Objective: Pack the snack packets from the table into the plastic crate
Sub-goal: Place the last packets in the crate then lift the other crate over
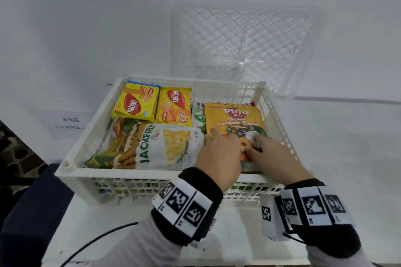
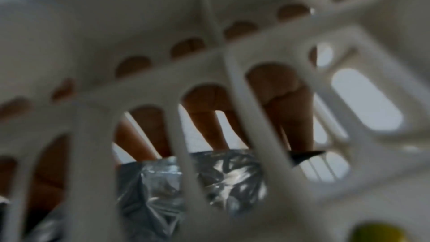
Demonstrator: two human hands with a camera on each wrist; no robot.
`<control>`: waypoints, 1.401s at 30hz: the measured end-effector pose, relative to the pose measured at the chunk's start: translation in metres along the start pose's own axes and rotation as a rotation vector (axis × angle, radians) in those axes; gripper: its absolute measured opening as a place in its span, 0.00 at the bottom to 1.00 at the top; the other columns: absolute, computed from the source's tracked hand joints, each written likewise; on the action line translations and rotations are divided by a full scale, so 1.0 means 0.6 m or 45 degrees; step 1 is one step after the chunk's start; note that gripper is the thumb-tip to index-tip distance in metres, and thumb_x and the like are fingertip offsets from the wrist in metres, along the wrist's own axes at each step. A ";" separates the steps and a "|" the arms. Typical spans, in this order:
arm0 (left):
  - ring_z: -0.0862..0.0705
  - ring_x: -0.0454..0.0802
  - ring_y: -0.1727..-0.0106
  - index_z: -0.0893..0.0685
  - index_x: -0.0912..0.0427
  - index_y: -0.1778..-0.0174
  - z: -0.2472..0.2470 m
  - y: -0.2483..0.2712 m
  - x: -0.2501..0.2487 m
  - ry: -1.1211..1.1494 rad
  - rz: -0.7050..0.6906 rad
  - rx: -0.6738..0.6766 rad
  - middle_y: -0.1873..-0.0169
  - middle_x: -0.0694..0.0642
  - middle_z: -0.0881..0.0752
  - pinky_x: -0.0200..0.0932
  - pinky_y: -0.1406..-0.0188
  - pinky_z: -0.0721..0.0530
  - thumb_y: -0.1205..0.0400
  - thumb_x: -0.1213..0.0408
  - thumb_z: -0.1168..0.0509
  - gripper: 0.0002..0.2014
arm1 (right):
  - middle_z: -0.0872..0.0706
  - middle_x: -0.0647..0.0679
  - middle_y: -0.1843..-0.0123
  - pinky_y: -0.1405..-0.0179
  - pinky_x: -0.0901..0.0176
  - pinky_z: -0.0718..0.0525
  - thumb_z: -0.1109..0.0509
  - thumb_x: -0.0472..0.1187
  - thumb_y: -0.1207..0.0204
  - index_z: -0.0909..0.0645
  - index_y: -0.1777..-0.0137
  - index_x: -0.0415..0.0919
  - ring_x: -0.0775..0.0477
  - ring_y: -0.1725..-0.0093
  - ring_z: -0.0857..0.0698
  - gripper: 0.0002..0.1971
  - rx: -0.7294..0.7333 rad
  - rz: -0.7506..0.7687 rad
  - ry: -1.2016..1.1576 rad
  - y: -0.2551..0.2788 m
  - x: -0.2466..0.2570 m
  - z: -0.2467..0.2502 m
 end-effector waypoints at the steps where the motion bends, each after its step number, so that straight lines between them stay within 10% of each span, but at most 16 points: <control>1: 0.30 0.72 0.29 0.31 0.65 0.34 -0.008 -0.010 0.000 -0.031 0.022 0.053 0.26 0.78 0.41 0.58 0.37 0.24 0.17 0.70 0.44 0.15 | 0.17 0.46 0.50 0.59 0.57 0.29 0.41 0.48 0.20 0.25 0.44 0.52 0.44 0.44 0.21 0.07 0.017 0.013 -0.007 -0.002 -0.004 -0.003; 9: 0.20 0.65 0.46 0.28 0.73 0.38 -0.036 -0.043 0.005 -0.075 0.041 0.155 0.44 0.70 0.19 0.48 0.58 0.26 0.19 0.72 0.45 0.14 | 0.24 0.42 0.42 0.52 0.54 0.27 0.41 0.49 0.20 0.32 0.35 0.47 0.39 0.42 0.22 0.15 0.148 0.087 0.037 -0.019 -0.014 -0.025; 15: 0.26 0.64 0.35 0.36 0.66 0.26 -0.024 -0.030 0.001 -0.065 0.149 0.210 0.33 0.71 0.28 0.52 0.36 0.25 0.16 0.67 0.47 0.21 | 0.32 0.33 0.26 0.30 0.45 0.28 0.41 0.51 0.18 0.38 0.25 0.43 0.34 0.24 0.35 0.25 0.182 0.027 0.071 0.000 -0.007 -0.022; 20: 0.43 0.36 0.20 0.42 0.43 0.19 0.058 0.027 -0.030 0.299 -0.265 -0.022 0.20 0.39 0.41 0.29 0.26 0.47 0.14 0.52 0.45 0.27 | 0.46 0.62 0.17 0.21 0.60 0.40 0.39 0.60 0.24 0.42 0.21 0.64 0.63 0.19 0.47 0.31 0.192 0.403 -0.240 0.050 0.016 0.056; 24: 0.26 0.25 0.33 0.29 0.20 0.34 0.174 0.064 -0.022 0.464 -0.430 -0.279 0.34 0.23 0.26 0.34 0.41 0.21 0.26 0.36 0.44 0.22 | 0.29 0.75 0.28 0.27 0.66 0.31 0.35 0.66 0.38 0.26 0.36 0.76 0.77 0.29 0.33 0.26 0.121 0.501 -0.718 0.053 0.002 0.166; 28: 0.16 0.27 0.46 0.17 0.27 0.45 0.248 -0.023 0.010 0.601 -0.303 -0.381 0.48 0.28 0.15 0.26 0.56 0.16 0.24 0.43 0.34 0.11 | 0.19 0.71 0.37 0.42 0.79 0.25 0.32 0.57 0.32 0.20 0.40 0.70 0.75 0.34 0.25 0.19 -0.131 0.540 -0.762 -0.028 -0.033 0.264; 34: 0.18 0.53 0.41 0.24 0.52 0.32 0.284 -0.248 0.134 0.419 0.057 -0.615 0.38 0.57 0.19 0.44 0.41 0.24 0.20 0.65 0.33 0.20 | 0.21 0.49 0.32 0.37 0.55 0.24 0.32 0.38 0.22 0.27 0.29 0.54 0.48 0.35 0.21 0.22 -0.424 0.185 -0.696 -0.256 -0.144 0.314; 42: 0.30 0.63 0.27 0.40 0.68 0.22 0.270 -0.396 0.300 0.042 0.593 -0.241 0.25 0.67 0.33 0.48 0.35 0.30 0.20 0.64 0.32 0.33 | 0.34 0.29 0.23 0.31 0.46 0.30 0.31 0.37 0.22 0.61 0.18 0.34 0.32 0.26 0.30 0.45 -0.238 -0.358 -0.325 -0.438 -0.275 0.278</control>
Point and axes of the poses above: each hand's wrist, its own y-axis away from the middle knuckle, its own z-axis out of the back of the hand, x = y × z, the point moved 6 cm from there along -y, towards the middle knuckle
